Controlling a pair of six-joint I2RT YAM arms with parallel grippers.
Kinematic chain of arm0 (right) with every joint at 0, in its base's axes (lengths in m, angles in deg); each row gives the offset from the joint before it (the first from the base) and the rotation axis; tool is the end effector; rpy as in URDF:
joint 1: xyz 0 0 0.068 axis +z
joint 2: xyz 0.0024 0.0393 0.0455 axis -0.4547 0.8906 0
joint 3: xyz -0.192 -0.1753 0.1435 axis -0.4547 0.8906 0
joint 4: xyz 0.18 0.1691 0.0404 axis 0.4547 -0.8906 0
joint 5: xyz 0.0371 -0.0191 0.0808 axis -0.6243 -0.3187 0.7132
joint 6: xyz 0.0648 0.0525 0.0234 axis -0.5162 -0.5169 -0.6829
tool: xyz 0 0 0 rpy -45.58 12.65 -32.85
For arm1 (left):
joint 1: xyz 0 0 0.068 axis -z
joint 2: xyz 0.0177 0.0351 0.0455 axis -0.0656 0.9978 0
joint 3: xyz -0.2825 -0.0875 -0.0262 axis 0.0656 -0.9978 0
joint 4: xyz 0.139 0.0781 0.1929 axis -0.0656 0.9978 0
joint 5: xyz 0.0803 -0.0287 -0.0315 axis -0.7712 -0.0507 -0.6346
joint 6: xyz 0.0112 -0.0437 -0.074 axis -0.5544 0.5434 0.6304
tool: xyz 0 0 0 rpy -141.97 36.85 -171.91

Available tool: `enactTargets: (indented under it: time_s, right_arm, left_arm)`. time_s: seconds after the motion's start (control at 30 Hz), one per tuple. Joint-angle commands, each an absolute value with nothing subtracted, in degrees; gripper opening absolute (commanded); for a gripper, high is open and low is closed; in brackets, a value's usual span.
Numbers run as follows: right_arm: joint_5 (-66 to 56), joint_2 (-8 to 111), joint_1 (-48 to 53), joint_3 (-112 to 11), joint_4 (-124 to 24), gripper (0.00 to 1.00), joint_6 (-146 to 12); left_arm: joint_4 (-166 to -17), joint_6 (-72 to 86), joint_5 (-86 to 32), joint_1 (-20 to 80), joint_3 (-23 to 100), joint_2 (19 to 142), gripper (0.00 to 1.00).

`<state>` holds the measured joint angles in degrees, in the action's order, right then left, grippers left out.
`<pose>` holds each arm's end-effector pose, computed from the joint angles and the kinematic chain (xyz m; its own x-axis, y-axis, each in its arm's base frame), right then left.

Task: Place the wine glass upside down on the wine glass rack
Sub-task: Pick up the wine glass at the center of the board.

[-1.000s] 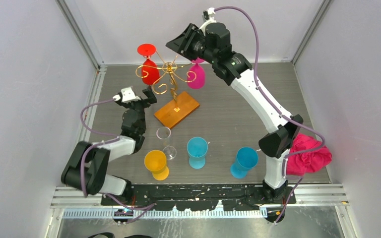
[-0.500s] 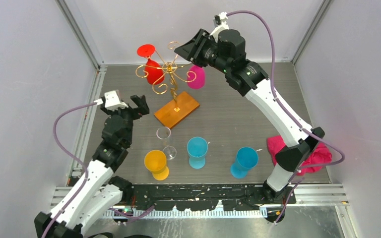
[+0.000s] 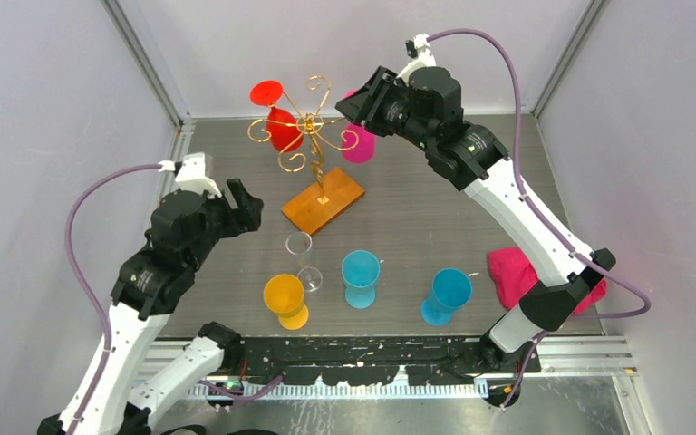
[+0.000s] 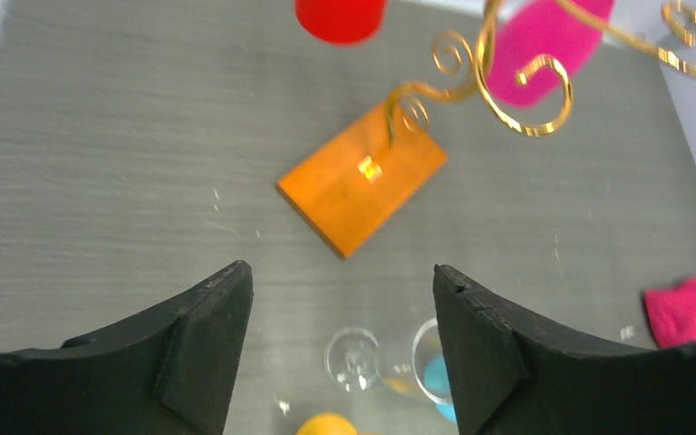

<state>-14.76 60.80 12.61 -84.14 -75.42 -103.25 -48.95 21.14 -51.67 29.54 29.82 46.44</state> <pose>0.2894 0.2369 0.5136 -0.4950 0.4784 -0.7253 -0.3788 0.6324 0.6757 0.1316 -0.0397 0.4013 -0.3311 -0.2970 -0.8956 0.0390 0.9440 -0.3275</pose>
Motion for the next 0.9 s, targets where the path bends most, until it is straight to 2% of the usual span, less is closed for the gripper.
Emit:
enactTargets:
  time_s: [0.0,0.47,0.87]
  right_arm:
    - [-19.4,57.3,13.1,-83.1,-77.7,0.45,-100.0]
    - [-27.2,51.1,13.7,-75.6,-78.0,0.45,-95.0]
    - [-29.0,48.7,13.7,-72.5,-76.5,0.45,-94.2]
  left_arm:
    - [-35.0,22.7,-39.6,29.8,35.1,51.0,0.71]
    - [-30.3,23.9,-26.0,30.1,36.1,53.3,0.56]
    - [-31.7,23.4,-30.5,36.6,35.9,59.6,0.53]
